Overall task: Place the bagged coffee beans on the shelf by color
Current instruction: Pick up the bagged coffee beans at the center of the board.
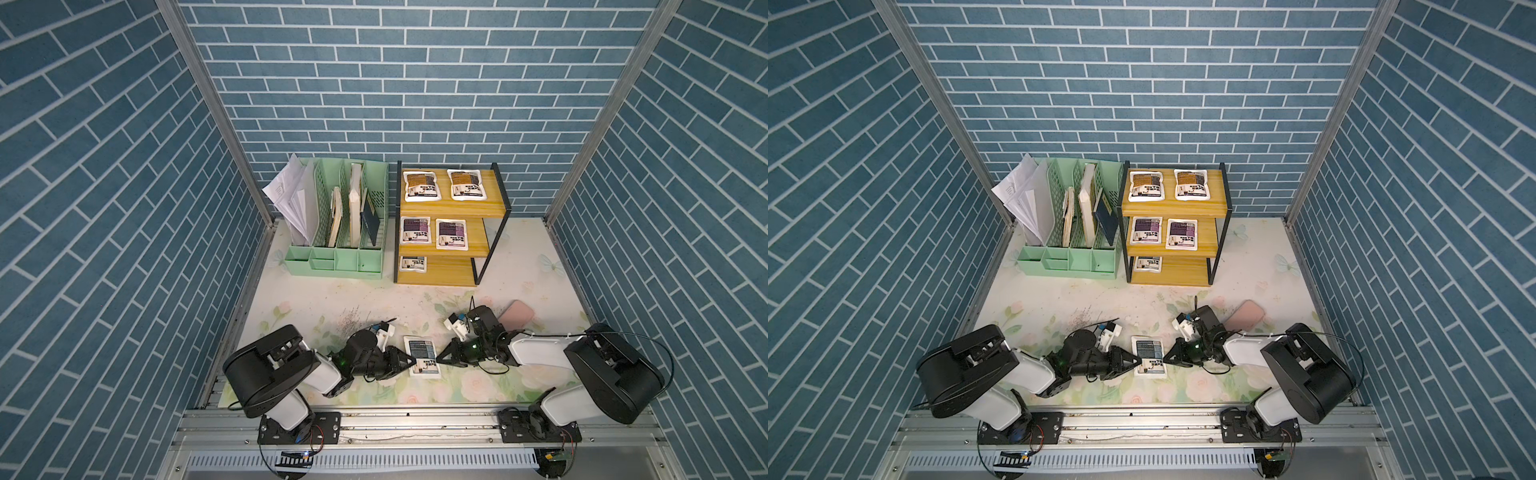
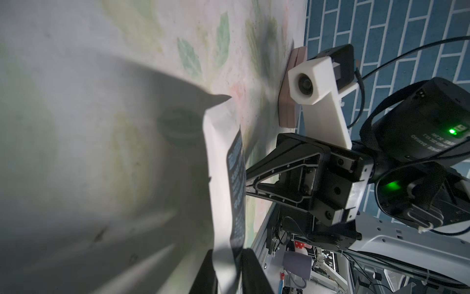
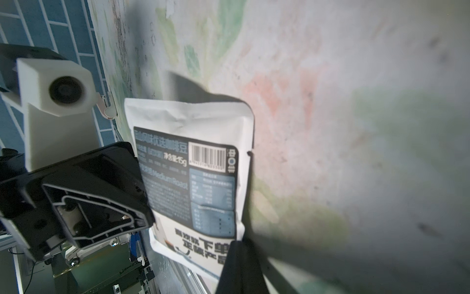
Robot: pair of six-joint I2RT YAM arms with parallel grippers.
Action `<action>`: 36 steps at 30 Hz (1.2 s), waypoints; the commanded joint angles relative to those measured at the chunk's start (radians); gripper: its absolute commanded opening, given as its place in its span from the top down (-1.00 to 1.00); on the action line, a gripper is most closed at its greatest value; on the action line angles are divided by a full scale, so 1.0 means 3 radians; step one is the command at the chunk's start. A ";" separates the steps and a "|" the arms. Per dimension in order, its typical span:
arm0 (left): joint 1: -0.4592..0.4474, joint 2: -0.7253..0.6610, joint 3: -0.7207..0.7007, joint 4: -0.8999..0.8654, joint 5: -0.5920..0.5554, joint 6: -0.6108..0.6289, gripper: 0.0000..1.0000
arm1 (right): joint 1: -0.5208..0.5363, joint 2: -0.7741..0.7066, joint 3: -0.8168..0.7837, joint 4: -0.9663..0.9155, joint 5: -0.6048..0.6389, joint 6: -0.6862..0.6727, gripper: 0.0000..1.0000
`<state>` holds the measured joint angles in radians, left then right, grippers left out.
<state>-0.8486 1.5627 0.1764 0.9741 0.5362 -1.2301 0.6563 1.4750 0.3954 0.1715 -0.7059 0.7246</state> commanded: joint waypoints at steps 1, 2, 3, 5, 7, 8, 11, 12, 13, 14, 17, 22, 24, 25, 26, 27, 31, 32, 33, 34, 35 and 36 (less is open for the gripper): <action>0.0014 -0.0060 0.0074 -0.0109 0.0012 0.0107 0.61 | 0.0027 0.0151 -0.0111 -0.0397 0.0446 -0.0150 1.00; 0.0016 -0.0063 0.0084 -0.0127 0.0017 0.0119 0.64 | 0.0026 0.0150 -0.0106 -0.0410 0.0450 -0.0150 1.00; 0.0016 -0.0072 0.0092 -0.0135 0.0023 0.0120 0.65 | 0.0027 0.0146 -0.0109 -0.0414 0.0453 -0.0150 1.00; 0.0016 -0.0082 0.0107 -0.0150 0.0037 0.0117 0.70 | 0.0026 0.0143 -0.0106 -0.0419 0.0461 -0.0155 1.00; 0.0016 -0.0106 0.0117 -0.0165 0.0048 0.0117 0.74 | 0.0022 0.0148 -0.0111 -0.0417 0.0466 -0.0155 1.00; 0.0016 -0.0111 0.0122 -0.0175 0.0051 0.0118 0.76 | 0.0026 0.0150 -0.0112 -0.0418 0.0471 -0.0160 1.00; 0.0019 -0.0141 0.0125 -0.0172 0.0068 0.0219 0.79 | 0.0026 0.0104 -0.0107 -0.0437 0.0496 -0.0151 1.00; 0.0021 -0.0148 0.0123 -0.0147 0.0076 0.0221 0.81 | 0.0021 0.0063 -0.0106 -0.0441 0.0514 -0.0148 1.00; 0.0025 -0.0158 0.0118 -0.0099 0.0089 0.0224 0.84 | 0.0021 -0.0010 -0.0101 -0.0456 0.0548 -0.0139 1.00; 0.0035 -0.0187 0.0109 -0.0044 0.0098 0.0224 0.86 | 0.0017 -0.0099 -0.0092 -0.0490 0.0605 -0.0120 1.00; 0.0104 -0.0312 0.0097 0.0059 0.0094 0.0215 0.95 | -0.0028 -0.0591 -0.0065 -0.0654 0.0903 -0.0058 1.00; 0.0338 -0.0484 0.0187 0.0271 0.0156 0.0154 1.00 | -0.0205 -0.1737 -0.0204 -0.0752 0.1315 0.0411 0.66; 0.0428 -0.0456 0.0297 0.0404 0.0203 0.0060 1.00 | -0.0204 -0.2182 -0.0349 -0.0616 0.1456 0.0939 0.46; 0.0461 -0.0411 0.0386 0.0471 0.0223 0.0044 1.00 | -0.0185 -0.2479 -0.0470 -0.0459 0.1509 0.1277 0.32; 0.0483 -0.0351 0.0483 0.0556 0.0240 0.0024 1.00 | -0.0141 -0.2754 -0.0604 -0.0285 0.1624 0.1645 0.17; 0.0500 -0.0269 0.0569 0.0644 0.0255 -0.0013 1.00 | -0.0079 -0.2967 -0.0705 -0.0165 0.1794 0.1939 0.08; 0.0568 0.0328 0.0891 0.1484 0.0300 -0.0452 1.00 | 0.0264 -0.3516 -0.0971 0.0217 0.2592 0.2799 0.06; 0.0590 0.0529 0.0952 0.1807 0.0281 -0.0631 1.00 | 0.0343 -0.3514 -0.0976 0.0304 0.2743 0.2887 0.06; 0.0596 0.0701 0.1013 0.2045 0.0267 -0.0793 1.00 | 0.0404 -0.3478 -0.0967 0.0394 0.2859 0.2939 0.06; 0.0604 0.0895 0.1091 0.2295 0.0242 -0.0960 1.00 | 0.0475 -0.3397 -0.0948 0.0519 0.2965 0.2979 0.05; 0.0597 0.1069 0.1171 0.2486 0.0228 -0.1100 1.00 | 0.0539 -0.3284 -0.0936 0.0685 0.3058 0.3003 0.03; 0.0592 0.1188 0.1244 0.2638 0.0211 -0.1198 1.00 | 0.0587 -0.3159 -0.0927 0.0852 0.3109 0.3008 -0.03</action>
<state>-0.6765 1.8362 0.5129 1.4750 0.6014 -1.4395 0.7979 0.4763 0.1074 0.2543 0.0624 1.4879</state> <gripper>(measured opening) 0.070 0.499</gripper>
